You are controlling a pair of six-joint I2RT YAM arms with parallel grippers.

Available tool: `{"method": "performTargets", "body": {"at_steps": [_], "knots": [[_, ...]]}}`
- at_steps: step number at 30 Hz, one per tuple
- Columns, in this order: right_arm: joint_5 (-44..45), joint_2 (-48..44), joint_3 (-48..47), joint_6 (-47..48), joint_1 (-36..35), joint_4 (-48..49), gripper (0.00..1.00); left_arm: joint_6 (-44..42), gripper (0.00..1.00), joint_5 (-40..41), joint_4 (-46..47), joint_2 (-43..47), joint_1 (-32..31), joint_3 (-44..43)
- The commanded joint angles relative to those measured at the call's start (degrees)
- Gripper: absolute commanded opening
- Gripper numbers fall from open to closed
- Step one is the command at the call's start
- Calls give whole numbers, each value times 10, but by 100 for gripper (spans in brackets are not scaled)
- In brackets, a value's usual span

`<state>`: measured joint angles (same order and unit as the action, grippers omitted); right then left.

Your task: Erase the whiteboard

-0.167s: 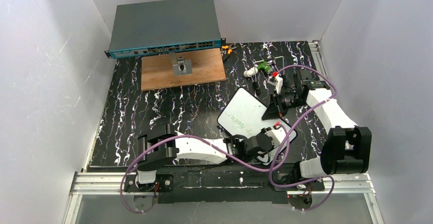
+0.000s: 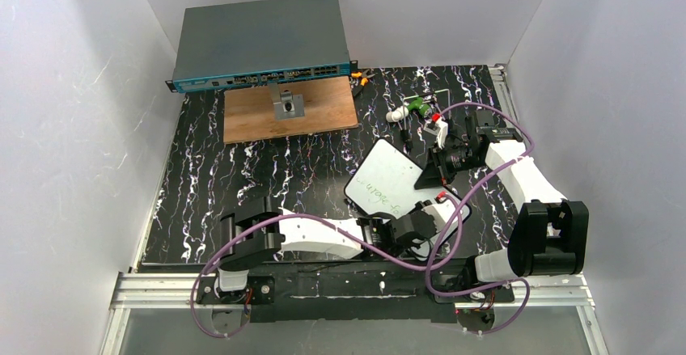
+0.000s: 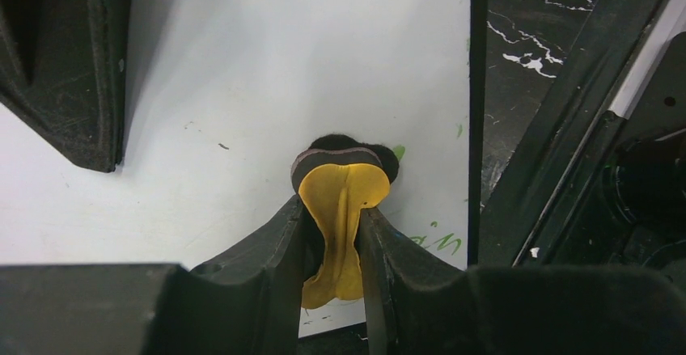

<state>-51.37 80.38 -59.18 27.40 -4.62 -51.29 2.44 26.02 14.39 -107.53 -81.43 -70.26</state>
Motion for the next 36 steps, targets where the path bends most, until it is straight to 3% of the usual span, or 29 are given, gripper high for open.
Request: {"method": "performTargets", "body": {"at_steps": [1, 11, 21, 26, 36], "knots": [[-34, -18, -15, 25, -6, 18, 1, -2, 0, 82, -39, 16, 30, -12], [-32, -16, -15, 26, -6, 19, 1, -17, 0, 119, -38, 43, 31, 13], [-32, -15, -14, 25, -6, 20, 1, -88, 0, -24, 21, 18, -14, 5], [-32, -15, -14, 25, -6, 20, 1, -105, 0, -39, 13, -6, -31, -24], [-32, -17, -14, 25, -6, 20, 1, -121, 0, 88, -21, -27, -30, -46]]}}
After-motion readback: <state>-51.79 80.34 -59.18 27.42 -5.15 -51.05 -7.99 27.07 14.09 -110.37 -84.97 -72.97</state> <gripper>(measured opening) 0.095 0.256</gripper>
